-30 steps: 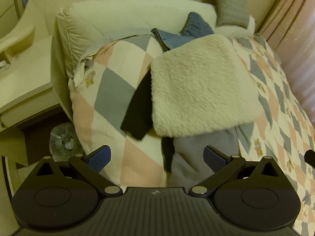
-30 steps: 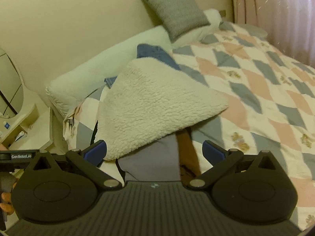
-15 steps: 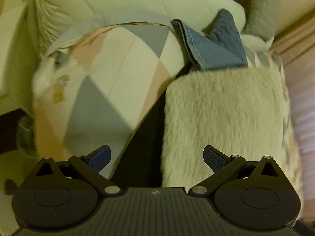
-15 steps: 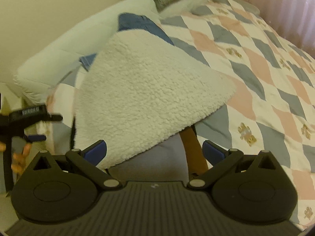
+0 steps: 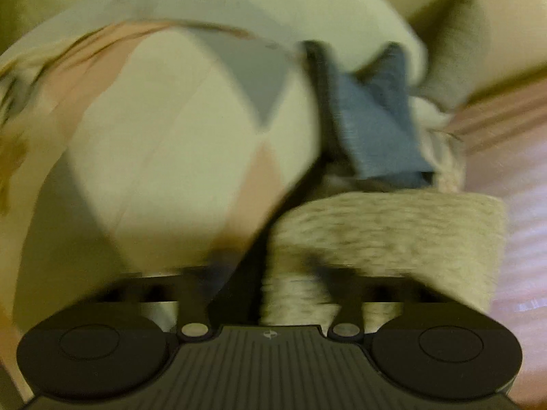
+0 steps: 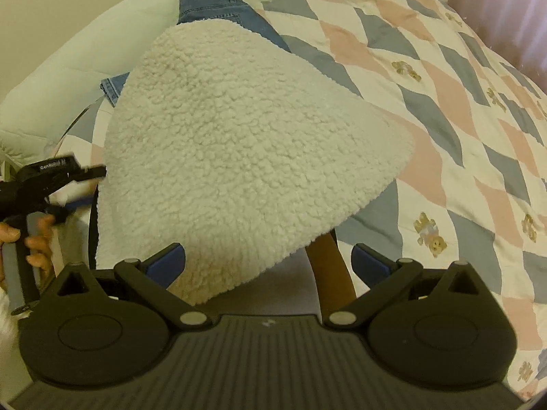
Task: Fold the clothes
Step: 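Grasp the cream fleece vest edge with the left gripper, then grasp the vest with the right gripper while the left gripper holds its other edge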
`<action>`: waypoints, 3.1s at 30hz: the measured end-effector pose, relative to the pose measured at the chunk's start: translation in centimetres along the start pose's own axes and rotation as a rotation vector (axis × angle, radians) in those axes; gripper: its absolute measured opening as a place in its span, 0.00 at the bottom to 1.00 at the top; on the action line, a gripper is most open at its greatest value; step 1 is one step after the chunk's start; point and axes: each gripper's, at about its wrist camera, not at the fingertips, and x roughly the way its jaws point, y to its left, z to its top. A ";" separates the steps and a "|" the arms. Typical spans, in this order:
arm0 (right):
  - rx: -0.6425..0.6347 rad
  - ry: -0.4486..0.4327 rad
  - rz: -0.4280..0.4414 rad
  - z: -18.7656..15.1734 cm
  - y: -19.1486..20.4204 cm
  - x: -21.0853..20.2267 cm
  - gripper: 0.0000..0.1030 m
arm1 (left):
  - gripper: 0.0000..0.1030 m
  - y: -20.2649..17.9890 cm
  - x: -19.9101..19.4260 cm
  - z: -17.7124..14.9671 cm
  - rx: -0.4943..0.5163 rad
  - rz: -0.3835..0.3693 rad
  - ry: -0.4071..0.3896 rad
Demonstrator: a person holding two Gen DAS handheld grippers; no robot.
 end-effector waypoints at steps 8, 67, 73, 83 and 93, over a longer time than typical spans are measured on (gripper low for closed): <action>0.004 -0.038 -0.002 1.8 0.3 -0.3 0.99 | 0.05 -5.1 -5.5 -1.7 0.263 -0.128 -0.090; -1.516 -0.082 0.247 14.4 12.2 6.8 0.76 | 0.04 -7.3 -13.3 -6.3 0.461 -0.587 -0.028; -1.462 -0.138 0.184 11.5 10.9 4.7 0.21 | 0.04 -7.3 -14.3 -6.7 0.445 -0.542 -0.056; -0.983 -0.156 0.020 -4.7 -1.0 -6.6 0.09 | 0.04 -9.7 -16.2 -12.5 0.597 -0.597 0.091; -0.596 0.129 0.149 -24.7 -7.7 -9.1 0.22 | 0.11 -9.4 -18.5 -27.5 0.698 -0.514 0.377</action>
